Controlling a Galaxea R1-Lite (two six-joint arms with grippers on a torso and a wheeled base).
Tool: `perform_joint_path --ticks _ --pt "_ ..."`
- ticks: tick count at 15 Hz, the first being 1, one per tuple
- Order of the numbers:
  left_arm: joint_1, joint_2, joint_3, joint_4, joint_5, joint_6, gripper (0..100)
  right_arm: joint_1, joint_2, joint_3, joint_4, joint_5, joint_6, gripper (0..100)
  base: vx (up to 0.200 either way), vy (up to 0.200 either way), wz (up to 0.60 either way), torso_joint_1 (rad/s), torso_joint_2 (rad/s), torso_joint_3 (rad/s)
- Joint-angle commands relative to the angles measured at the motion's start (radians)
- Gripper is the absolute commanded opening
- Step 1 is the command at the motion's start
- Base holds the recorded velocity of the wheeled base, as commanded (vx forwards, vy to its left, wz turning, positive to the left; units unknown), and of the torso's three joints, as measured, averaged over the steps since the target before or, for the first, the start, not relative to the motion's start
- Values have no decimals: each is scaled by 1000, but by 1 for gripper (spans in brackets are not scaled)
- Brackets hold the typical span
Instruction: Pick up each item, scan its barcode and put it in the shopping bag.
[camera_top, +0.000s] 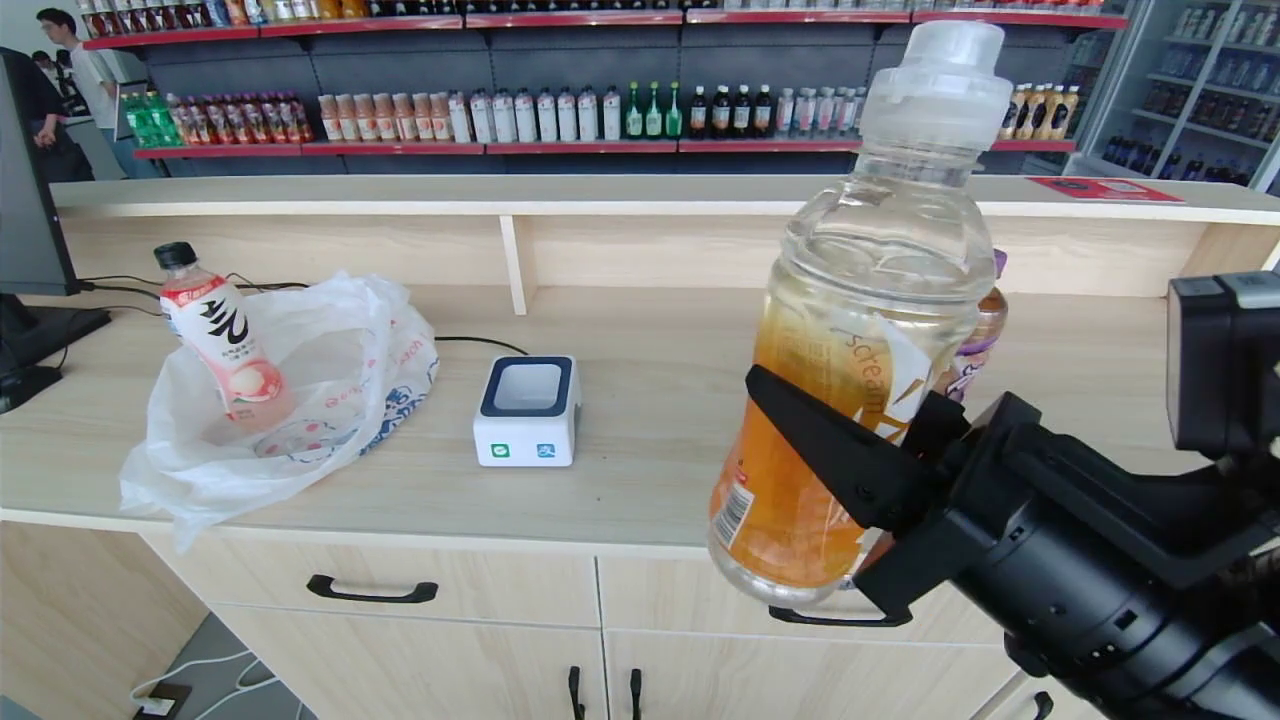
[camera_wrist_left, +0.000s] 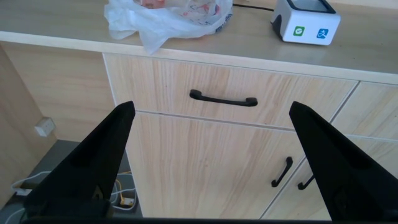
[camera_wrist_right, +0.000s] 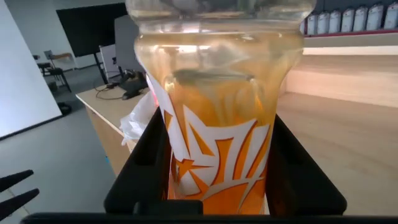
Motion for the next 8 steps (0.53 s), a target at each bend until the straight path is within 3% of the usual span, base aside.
perform_joint_path --ticks 1,5,8 --pt "0 0 0 0 0 -1 100 -36 -8 24 4 -1 -34 0 0 0 0 0 0 0" --pt "0 1 0 0 2 -1 100 -66 -21 121 -6 -15 -88 0 0 0 0 0 0 0" --pt "0 0 0 1 0 6 100 -151 -21 119 -42 -104 -112 0 0 0 0 0 0 0"
